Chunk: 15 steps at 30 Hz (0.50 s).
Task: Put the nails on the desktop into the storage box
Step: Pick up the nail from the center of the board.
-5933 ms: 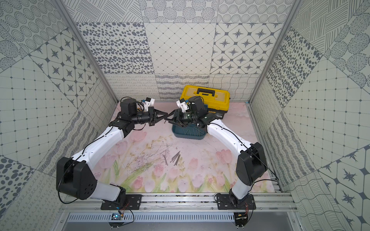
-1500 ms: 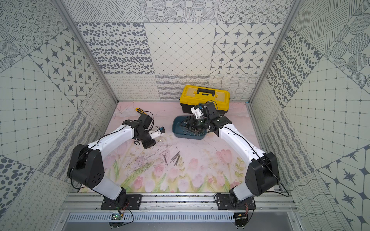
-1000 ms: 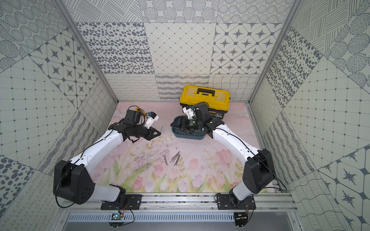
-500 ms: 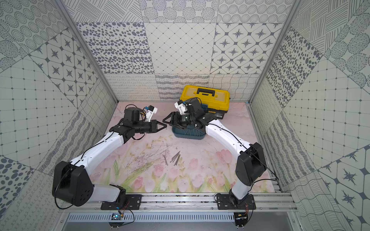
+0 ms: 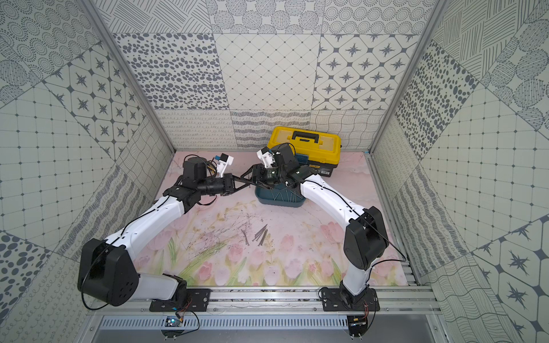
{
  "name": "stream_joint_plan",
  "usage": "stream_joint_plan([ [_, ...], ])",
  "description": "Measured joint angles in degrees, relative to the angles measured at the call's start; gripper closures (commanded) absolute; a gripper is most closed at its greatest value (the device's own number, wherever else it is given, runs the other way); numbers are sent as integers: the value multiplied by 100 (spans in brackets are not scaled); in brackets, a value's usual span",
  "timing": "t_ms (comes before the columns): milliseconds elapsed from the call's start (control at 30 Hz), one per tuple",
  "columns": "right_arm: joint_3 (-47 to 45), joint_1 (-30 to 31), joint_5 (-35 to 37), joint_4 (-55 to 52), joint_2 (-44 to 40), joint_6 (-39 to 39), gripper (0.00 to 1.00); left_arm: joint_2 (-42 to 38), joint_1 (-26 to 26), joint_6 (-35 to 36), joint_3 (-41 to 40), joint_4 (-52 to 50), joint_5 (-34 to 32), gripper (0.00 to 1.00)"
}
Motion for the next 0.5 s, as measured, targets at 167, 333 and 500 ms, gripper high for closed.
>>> stream_joint_plan([
  [167,72,0,70,37,4,46,46,0,0,-122,-39,129,94,100],
  [333,79,-9,72,120,4,131,49,0,0,-168,-39,184,138,100],
  [500,79,-44,74,203,15,238,53,0,0,-221,-42,205,192,100],
])
